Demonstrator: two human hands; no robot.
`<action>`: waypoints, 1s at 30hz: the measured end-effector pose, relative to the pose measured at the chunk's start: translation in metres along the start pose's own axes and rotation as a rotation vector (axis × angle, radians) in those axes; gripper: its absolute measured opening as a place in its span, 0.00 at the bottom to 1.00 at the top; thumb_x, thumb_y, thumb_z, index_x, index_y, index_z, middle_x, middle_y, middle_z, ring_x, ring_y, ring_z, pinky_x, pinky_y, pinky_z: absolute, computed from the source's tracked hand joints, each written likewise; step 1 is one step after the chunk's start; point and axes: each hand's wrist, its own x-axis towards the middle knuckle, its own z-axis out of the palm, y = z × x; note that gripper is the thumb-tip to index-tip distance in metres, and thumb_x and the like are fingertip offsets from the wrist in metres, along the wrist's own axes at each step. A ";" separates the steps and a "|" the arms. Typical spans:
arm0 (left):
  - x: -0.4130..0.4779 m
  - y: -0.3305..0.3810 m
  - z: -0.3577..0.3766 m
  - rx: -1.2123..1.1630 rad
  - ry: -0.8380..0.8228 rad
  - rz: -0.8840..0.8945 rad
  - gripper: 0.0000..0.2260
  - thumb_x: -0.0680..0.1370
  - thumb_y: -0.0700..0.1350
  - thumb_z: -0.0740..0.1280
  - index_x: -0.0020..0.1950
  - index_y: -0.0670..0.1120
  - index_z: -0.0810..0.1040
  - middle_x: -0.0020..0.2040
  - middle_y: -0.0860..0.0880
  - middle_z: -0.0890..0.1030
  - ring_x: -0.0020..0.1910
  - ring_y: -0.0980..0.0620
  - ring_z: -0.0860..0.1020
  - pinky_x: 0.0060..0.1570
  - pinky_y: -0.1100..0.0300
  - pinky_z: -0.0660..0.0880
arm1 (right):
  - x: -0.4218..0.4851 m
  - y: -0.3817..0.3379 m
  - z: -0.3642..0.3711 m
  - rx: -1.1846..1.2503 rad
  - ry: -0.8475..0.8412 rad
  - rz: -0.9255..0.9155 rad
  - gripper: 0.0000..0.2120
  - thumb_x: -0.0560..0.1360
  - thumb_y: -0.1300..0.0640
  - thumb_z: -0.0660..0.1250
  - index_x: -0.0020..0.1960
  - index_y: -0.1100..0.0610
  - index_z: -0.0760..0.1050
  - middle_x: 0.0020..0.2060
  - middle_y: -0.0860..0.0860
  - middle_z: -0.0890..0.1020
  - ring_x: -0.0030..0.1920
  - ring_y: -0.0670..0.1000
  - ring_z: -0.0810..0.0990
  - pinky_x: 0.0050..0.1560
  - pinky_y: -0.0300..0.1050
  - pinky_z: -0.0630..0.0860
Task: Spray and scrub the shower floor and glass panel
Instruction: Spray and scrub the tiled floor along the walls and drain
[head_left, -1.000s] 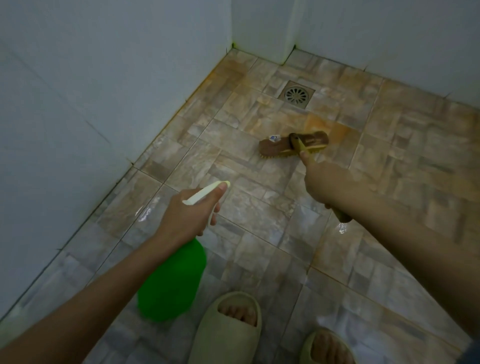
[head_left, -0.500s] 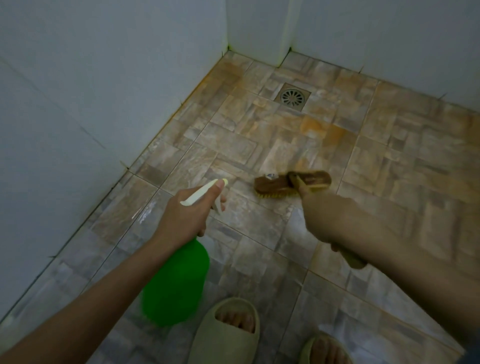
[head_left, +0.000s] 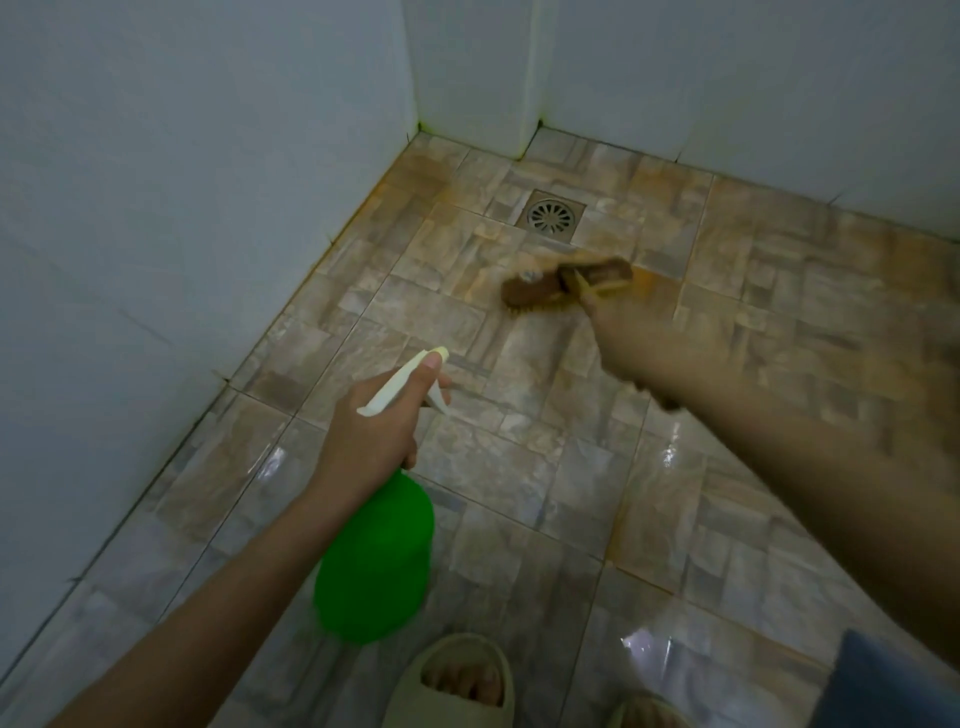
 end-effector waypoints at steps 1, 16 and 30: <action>0.001 0.001 0.002 -0.009 -0.007 0.004 0.19 0.81 0.62 0.62 0.43 0.53 0.86 0.47 0.40 0.86 0.22 0.51 0.73 0.26 0.60 0.73 | 0.016 0.007 -0.010 0.022 0.055 -0.030 0.39 0.79 0.65 0.55 0.77 0.40 0.38 0.47 0.61 0.74 0.29 0.55 0.76 0.21 0.46 0.75; 0.024 0.035 0.047 -0.015 -0.124 -0.024 0.14 0.78 0.68 0.62 0.41 0.68 0.84 0.50 0.38 0.85 0.23 0.51 0.73 0.31 0.57 0.74 | -0.004 0.107 -0.004 -0.036 -0.004 -0.013 0.33 0.80 0.62 0.56 0.78 0.41 0.46 0.45 0.54 0.77 0.33 0.50 0.74 0.39 0.48 0.77; 0.059 0.056 0.101 -0.012 -0.083 -0.107 0.19 0.79 0.63 0.66 0.36 0.52 0.80 0.34 0.44 0.84 0.28 0.52 0.79 0.24 0.63 0.73 | -0.031 0.219 0.017 0.096 -0.118 0.097 0.26 0.79 0.41 0.56 0.64 0.18 0.45 0.48 0.51 0.80 0.39 0.53 0.82 0.41 0.53 0.82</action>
